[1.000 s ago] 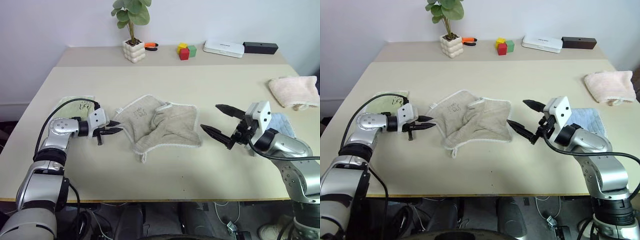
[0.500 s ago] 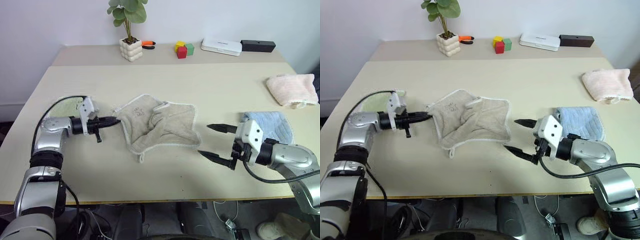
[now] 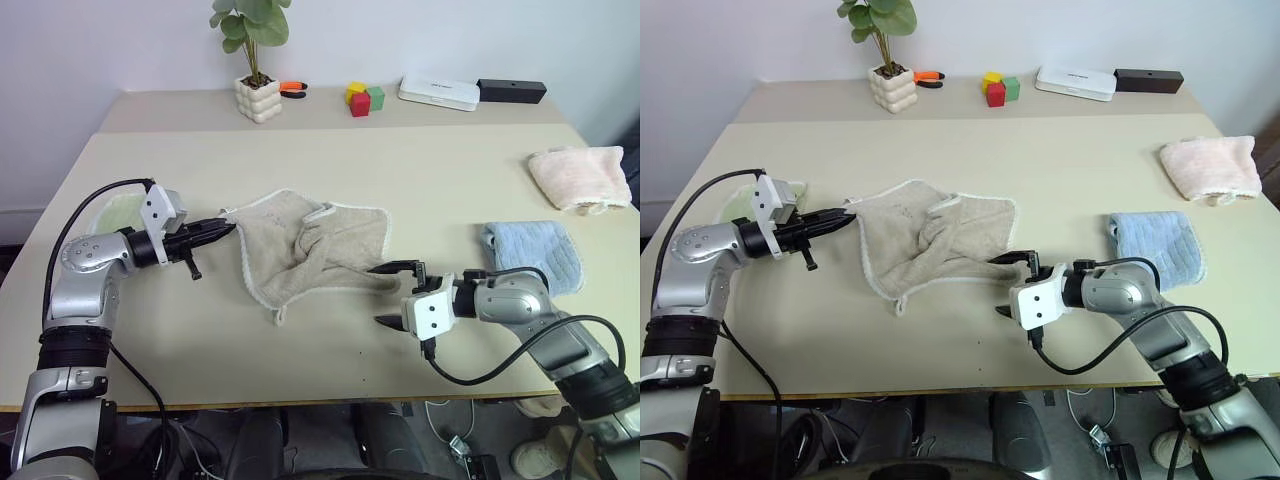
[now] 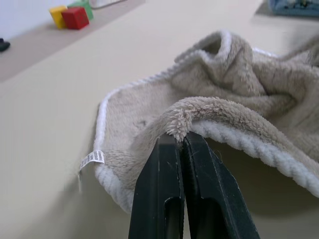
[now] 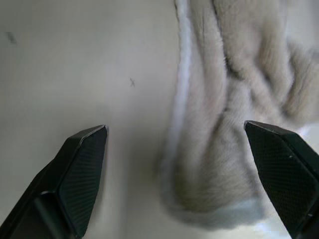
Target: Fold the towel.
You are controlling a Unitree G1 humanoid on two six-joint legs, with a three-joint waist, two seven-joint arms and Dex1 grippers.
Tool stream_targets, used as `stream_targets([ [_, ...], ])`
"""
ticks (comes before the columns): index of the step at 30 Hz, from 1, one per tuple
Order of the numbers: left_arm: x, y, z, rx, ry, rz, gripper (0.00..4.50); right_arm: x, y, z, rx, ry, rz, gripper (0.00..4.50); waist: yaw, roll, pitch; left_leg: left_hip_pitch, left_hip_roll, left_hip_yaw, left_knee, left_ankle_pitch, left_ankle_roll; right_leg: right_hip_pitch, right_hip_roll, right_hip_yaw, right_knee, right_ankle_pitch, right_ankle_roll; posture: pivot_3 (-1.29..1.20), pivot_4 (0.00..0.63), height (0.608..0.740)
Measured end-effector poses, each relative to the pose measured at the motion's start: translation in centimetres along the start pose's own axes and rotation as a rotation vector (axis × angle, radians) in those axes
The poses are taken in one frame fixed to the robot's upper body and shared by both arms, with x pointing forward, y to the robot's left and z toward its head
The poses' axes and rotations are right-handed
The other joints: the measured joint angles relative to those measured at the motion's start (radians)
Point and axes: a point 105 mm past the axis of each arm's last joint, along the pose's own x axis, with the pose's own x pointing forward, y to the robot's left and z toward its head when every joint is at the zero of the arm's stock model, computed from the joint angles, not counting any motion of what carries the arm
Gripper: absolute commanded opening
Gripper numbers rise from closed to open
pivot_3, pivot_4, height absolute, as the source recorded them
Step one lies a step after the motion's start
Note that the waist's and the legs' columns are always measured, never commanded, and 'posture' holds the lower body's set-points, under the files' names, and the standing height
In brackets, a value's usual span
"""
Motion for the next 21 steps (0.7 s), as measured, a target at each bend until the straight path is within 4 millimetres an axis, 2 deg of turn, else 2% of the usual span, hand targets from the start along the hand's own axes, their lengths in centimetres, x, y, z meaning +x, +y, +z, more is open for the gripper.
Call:
stream_targets([
  [6,0.1,-0.2,0.2,0.006,-0.009,0.009,0.07,-0.7,-0.9,-1.9,-0.166,0.061,0.004,4.5,0.001,0.0,0.0,0.0,0.0,0.0,0.0,0.0,0.0,0.001,0.0,0.0,0.0,0.0,0.0,0.0,0.15,0.74],
  [7,0.2,-0.2,0.3,0.007,-0.011,0.011,0.0,-0.9,-0.9,-2.2,-0.179,0.069,0.008,3.96,0.002,0.0,0.0,0.0,0.0,0.0,0.0,0.0,0.0,0.001,0.0,0.0,0.0,0.0,0.0,0.0,0.15,0.74],
  [8,0.3,-0.2,0.4,0.008,-0.015,0.011,0.0,-1.1,-0.8,-2.6,-0.184,0.078,0.018,3.64,0.002,0.0,0.0,0.0,0.0,0.0,0.0,0.0,0.0,0.001,0.0,0.0,0.0,0.0,0.0,0.0,0.15,0.74],
  [10,0.4,-0.3,0.3,0.004,-0.015,0.014,0.0,-1.2,-0.4,-3.1,-0.174,0.09,0.03,2.68,0.001,0.0,0.0,0.0,0.0,0.0,0.0,0.0,0.0,0.001,0.0,0.0,0.0,0.0,0.0,0.0,0.15,0.74],
  [15,0.5,-0.3,0.2,-0.009,-0.014,0.011,0.0,-1.1,-0.2,-2.9,-0.171,0.078,0.033,0.2,-0.002,0.0,0.0,0.0,0.0,0.0,0.0,0.0,0.0,0.0,0.0,0.0,0.002,0.0,-0.001,0.0,0.15,0.74],
  [16,0.5,-0.3,0.2,-0.009,-0.013,0.011,0.0,-1.0,-0.4,-2.7,-0.172,0.069,0.025,0.02,-0.003,0.0,0.0,0.0,0.0,0.0,0.0,0.0,0.0,-0.001,0.0,0.0,0.003,0.0,-0.001,0.0,0.15,0.74],
  [21,0.5,-0.4,0.2,-0.011,-0.013,0.007,0.0,-0.9,-1.3,-1.4,-0.163,0.006,-0.027,0.02,-0.001,0.0,0.0,0.0,0.0,0.0,0.0,0.0,0.0,-0.001,0.0,0.0,0.004,-0.001,-0.001,0.0,0.15,0.74],
])
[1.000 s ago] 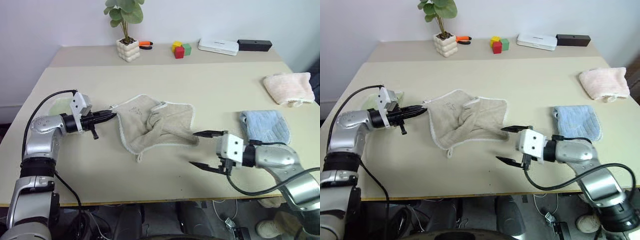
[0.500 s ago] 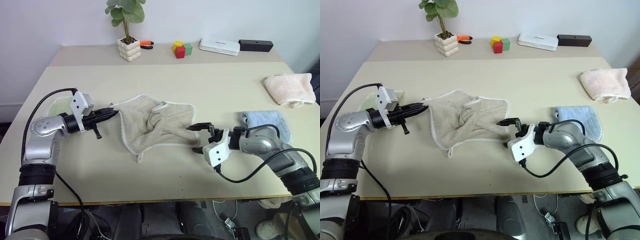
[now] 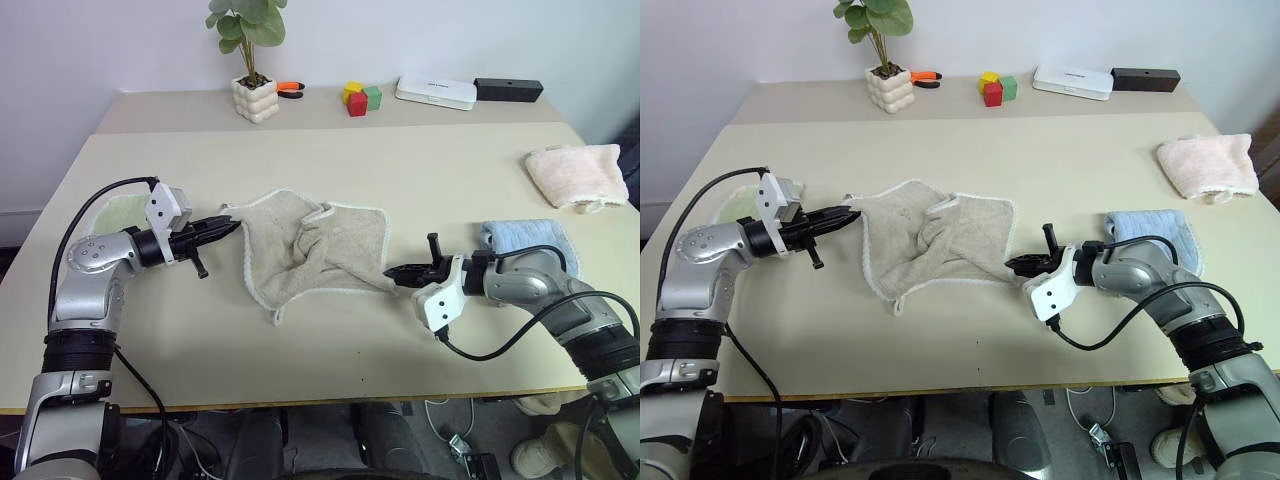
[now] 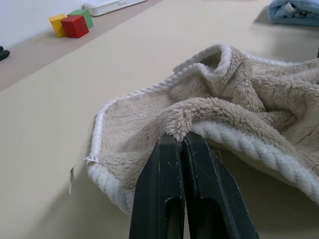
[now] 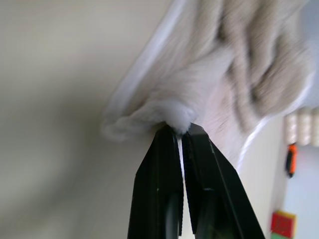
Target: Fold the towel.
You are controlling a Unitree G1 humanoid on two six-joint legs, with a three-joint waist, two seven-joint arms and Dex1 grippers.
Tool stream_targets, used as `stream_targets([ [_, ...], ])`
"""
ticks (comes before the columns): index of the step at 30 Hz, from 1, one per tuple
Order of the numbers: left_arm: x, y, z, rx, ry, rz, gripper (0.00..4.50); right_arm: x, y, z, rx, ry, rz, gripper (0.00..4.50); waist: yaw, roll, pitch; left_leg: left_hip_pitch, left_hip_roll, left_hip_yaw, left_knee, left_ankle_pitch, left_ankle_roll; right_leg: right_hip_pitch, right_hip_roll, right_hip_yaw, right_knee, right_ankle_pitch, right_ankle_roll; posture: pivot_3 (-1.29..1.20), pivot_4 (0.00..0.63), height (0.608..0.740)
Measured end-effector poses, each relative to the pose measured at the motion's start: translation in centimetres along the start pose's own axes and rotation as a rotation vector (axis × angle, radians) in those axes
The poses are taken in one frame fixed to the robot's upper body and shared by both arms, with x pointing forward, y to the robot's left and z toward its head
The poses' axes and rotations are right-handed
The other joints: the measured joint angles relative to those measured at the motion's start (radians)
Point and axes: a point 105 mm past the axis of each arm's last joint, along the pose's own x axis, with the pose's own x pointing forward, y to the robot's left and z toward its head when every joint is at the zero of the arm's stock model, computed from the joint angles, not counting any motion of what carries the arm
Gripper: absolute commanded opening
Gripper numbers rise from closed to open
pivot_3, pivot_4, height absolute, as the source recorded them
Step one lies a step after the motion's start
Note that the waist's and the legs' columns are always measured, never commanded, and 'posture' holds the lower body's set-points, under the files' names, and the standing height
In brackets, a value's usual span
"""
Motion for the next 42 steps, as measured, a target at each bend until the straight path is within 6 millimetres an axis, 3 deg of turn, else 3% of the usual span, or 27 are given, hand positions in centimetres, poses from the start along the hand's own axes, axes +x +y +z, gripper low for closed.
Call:
stream_targets([
  [6,-0.3,0.1,0.1,-0.002,0.0,-0.002,0.0,-0.5,-1.5,0.7,0.191,-0.053,-0.089,0.02,0.001,0.0,0.0,0.0,0.0,0.0,0.0,0.0,0.0,0.0,0.0,0.0,0.0,0.0,0.0,0.0,0.15,0.74],
  [15,-0.5,-0.1,0.0,-0.006,0.005,0.006,0.0,-2.1,-0.6,-1.9,0.243,0.074,-0.047,0.02,0.001,0.0,0.0,0.0,0.0,0.0,0.0,0.0,0.0,0.0,0.0,0.0,0.0,0.0,0.0,0.0,0.15,0.74],
  [18,-0.4,-0.1,0.2,0.0,0.001,0.007,0.0,-2.4,0.7,-2.9,0.259,0.13,0.009,0.86,0.001,0.0,0.0,0.0,0.0,0.0,0.0,0.0,0.0,0.0,0.0,0.0,0.0,0.0,0.0,0.0,0.15,0.74],
  [22,-0.3,-0.1,0.2,0.0,0.001,0.006,0.0,-2.5,1.7,-3.5,0.238,0.175,0.058,2.81,-0.001,0.0,0.0,0.0,0.0,0.0,0.0,0.0,0.0,0.0,0.0,0.0,0.0,0.0,0.0,0.0,0.15,0.74],
  [25,-0.3,-0.2,0.2,0.0,0.001,0.004,0.0,-3.0,1.3,-3.5,0.227,0.181,0.03,4.29,0.0,0.0,0.0,0.0,0.0,0.0,0.0,0.0,0.0,0.0,0.0,0.0,0.0,0.0,0.0,0.0,0.15,0.74],
  [26,-0.3,-0.2,0.2,0.0,0.001,0.003,0.0,-3.4,1.3,-3.2,0.229,0.174,0.025,4.46,0.002,0.0,0.0,0.0,0.0,0.0,0.0,0.0,0.0,0.0,0.0,0.0,0.0,0.0,0.0,0.0,0.15,0.74],
  [32,-0.3,-0.3,0.2,-0.003,0.002,-0.005,0.0,-4.0,1.1,-0.6,0.162,0.09,0.018,4.46,0.001,0.0,0.0,0.0,0.0,0.0,0.0,0.0,0.0,0.0,0.0,0.0,0.001,0.0,0.0,0.0,0.15,0.74],
  [35,-0.2,-0.3,0.3,0.0,-0.003,-0.007,0.0,-4.3,0.4,-0.3,0.096,0.084,-0.026,4.46,-0.001,0.0,0.0,0.0,0.0,0.0,0.0,0.0,0.0,0.0,0.0,0.0,0.001,0.0,0.0,0.0,0.15,0.74],
  [42,0.1,-0.5,0.3,-0.004,-0.017,-0.013,0.0,-3.0,0.9,0.6,-0.105,0.064,-0.049,4.46,0.001,0.0,0.0,0.0,0.0,0.0,0.0,0.0,0.0,0.0,0.0,0.0,0.001,-0.001,0.0,0.0,0.15,0.74],
])
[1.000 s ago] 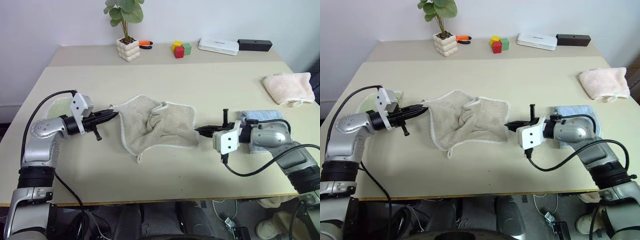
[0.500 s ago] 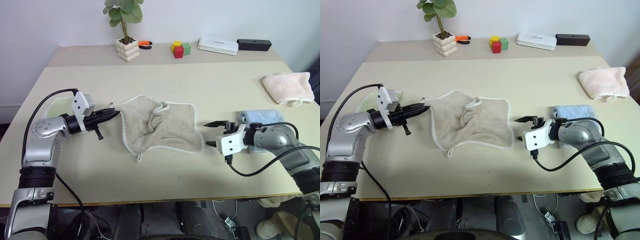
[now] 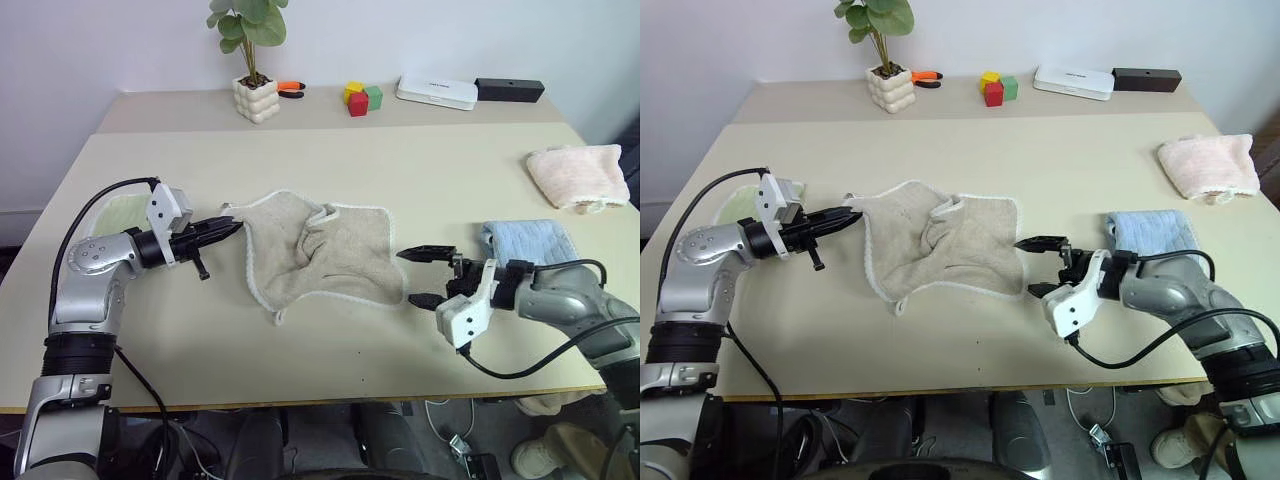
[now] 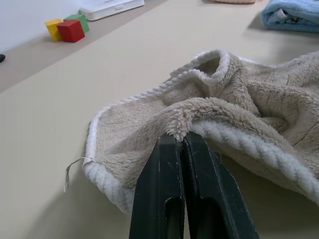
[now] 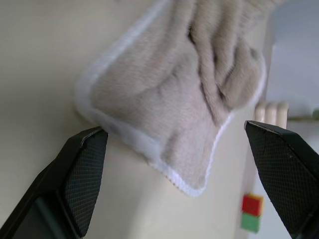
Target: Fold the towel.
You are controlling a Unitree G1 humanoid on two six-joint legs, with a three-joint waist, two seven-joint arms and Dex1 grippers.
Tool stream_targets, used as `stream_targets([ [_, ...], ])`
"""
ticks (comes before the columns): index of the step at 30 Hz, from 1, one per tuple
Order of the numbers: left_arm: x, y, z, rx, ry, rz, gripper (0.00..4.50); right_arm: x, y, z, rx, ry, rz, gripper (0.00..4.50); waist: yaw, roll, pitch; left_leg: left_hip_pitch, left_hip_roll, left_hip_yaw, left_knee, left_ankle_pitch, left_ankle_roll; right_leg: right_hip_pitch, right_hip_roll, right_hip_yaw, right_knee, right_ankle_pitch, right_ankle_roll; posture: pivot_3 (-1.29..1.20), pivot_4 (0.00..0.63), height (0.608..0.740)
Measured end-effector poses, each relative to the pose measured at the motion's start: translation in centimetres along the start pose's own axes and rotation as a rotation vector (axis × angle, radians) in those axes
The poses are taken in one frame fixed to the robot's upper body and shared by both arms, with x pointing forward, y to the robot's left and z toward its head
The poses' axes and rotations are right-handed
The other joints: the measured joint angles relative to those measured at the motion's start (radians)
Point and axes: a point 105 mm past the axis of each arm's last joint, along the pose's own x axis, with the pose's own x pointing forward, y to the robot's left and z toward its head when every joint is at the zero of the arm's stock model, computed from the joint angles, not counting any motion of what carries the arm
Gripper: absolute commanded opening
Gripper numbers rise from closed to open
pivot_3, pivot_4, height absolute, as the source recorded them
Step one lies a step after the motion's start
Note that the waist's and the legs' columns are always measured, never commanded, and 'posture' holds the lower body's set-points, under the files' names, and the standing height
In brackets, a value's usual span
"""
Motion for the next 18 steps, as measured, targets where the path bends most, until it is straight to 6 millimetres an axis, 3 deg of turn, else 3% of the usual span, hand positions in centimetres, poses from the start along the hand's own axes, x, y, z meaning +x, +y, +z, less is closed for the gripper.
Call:
stream_targets([
  [6,0.0,0.1,0.1,0.003,-0.001,-0.001,0.0,0.3,0.5,-0.2,-0.039,0.002,-0.014,4.46,-0.001,0.0,0.0,0.0,0.0,0.0,0.0,0.0,0.0,0.0,0.0,0.0,0.0,0.0,0.0,0.0,0.15,0.74],
  [7,0.0,0.1,0.1,0.003,-0.001,-0.001,0.0,0.6,0.4,0.0,-0.042,-0.01,-0.021,4.23,-0.002,0.0,0.0,0.0,0.0,0.0,0.0,0.0,0.0,0.0,0.0,0.0,0.0,0.0,0.0,0.0,0.15,0.74],
  [9,0.0,0.1,0.2,0.004,-0.002,-0.001,0.0,0.9,0.5,0.4,-0.046,-0.033,-0.015,3.6,-0.002,0.0,0.0,0.0,0.0,0.0,0.0,0.0,0.0,0.0,0.0,0.0,0.0,0.0,0.0,0.0,0.15,0.74],
  [16,0.1,-0.2,0.5,0.017,-0.006,-0.007,0.0,2.4,1.5,1.6,-0.034,-0.087,0.006,0.03,-0.001,0.0,0.0,0.0,0.0,0.0,0.0,0.0,0.0,0.0,0.0,0.0,0.0,0.0,0.0,0.0,0.15,0.74],
  [18,0.0,-0.2,0.5,0.018,-0.003,-0.007,0.0,2.4,1.4,1.6,-0.036,-0.085,0.002,0.03,-0.001,0.0,0.0,0.0,0.0,0.0,0.0,0.0,0.0,0.0,0.0,0.0,0.0,0.0,0.0,0.0,0.15,0.74],
])
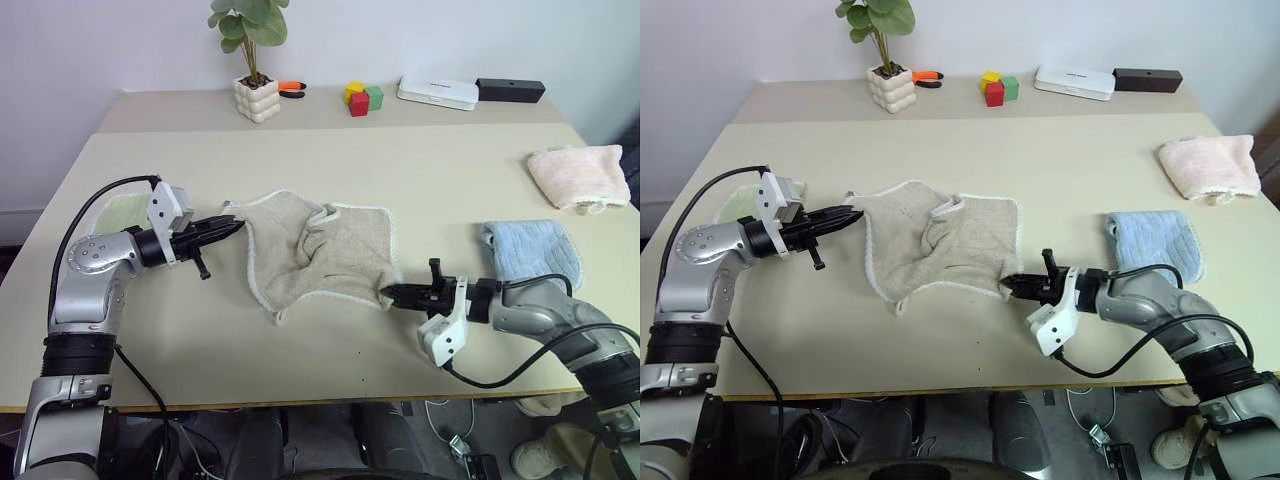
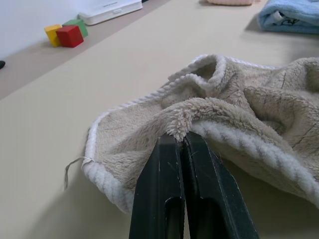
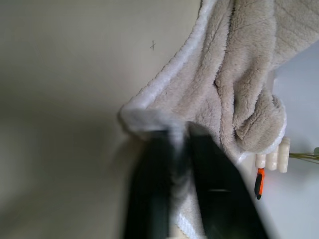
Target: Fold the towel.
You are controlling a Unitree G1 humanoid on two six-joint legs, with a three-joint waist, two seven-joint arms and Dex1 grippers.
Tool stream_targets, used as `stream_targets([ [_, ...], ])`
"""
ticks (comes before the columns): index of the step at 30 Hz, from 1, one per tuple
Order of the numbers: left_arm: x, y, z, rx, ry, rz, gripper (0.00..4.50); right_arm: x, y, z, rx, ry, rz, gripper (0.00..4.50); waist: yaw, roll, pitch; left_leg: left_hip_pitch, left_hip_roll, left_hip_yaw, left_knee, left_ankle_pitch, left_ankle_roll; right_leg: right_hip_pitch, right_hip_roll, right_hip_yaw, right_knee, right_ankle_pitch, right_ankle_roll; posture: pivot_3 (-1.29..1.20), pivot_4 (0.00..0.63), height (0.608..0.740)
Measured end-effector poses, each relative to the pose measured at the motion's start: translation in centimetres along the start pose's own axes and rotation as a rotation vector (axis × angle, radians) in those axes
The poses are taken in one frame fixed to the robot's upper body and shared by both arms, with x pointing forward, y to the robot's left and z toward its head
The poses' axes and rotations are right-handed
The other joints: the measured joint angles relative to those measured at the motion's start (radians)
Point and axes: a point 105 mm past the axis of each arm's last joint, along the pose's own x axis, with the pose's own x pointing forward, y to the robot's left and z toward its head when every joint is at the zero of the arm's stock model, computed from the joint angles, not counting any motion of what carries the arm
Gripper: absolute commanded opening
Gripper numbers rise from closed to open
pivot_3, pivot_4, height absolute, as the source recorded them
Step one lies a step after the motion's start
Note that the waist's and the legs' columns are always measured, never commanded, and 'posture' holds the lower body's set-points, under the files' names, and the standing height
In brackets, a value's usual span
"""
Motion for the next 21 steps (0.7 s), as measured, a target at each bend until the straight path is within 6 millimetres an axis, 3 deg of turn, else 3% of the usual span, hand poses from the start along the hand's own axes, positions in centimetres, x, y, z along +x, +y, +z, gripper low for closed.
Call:
stream_targets([
  [4,-0.5,0.0,-0.3,-0.016,0.022,0.001,0.0,-0.2,-0.3,-0.2,0.038,0.009,-0.013,0.03,-0.001,0.0,0.0,0.0,0.0,0.0,0.0,0.0,0.0,0.0,0.0,0.0,0.0,0.0,0.0,0.0,0.15,0.74],
  [10,-2.1,0.5,-1.2,-0.035,0.089,0.012,0.0,-2.3,-3.1,-1.4,0.49,0.018,-0.143,0.03,0.001,0.0,0.0,0.0,0.0,0.0,0.0,0.0,0.0,0.001,0.0,0.0,0.001,0.0,0.0,0.0,0.15,0.74],
  [13,-1.9,3.1,-1.3,-0.061,0.085,0.126,0.0,-3.9,-5.3,-3.5,0.746,0.04,-0.223,0.03,0.006,-0.001,0.0,0.001,0.0,-0.001,0.003,0.0,0.0,0.002,0.0,-0.001,0.001,0.0,0.0,0.0,0.15,0.74],
  [16,-0.2,5.5,0.1,-0.028,0.005,0.242,0.0,-4.3,-7.5,-4.9,0.905,0.034,-0.288,0.03,0.007,-0.001,0.001,0.0,0.0,-0.002,0.003,0.0,0.0,0.002,0.0,-0.001,0.001,0.0,0.0,0.0,0.15,0.74],
  [21,2.2,8.7,2.3,0.01,-0.08,0.365,0.0,-3.5,-10.1,-8.1,1.017,0.032,-0.408,0.03,-0.001,-0.002,0.002,-0.001,0.0,-0.001,0.002,0.0,0.0,0.0,0.0,-0.001,0.001,0.0,0.0,0.0,0.15,0.74],
])
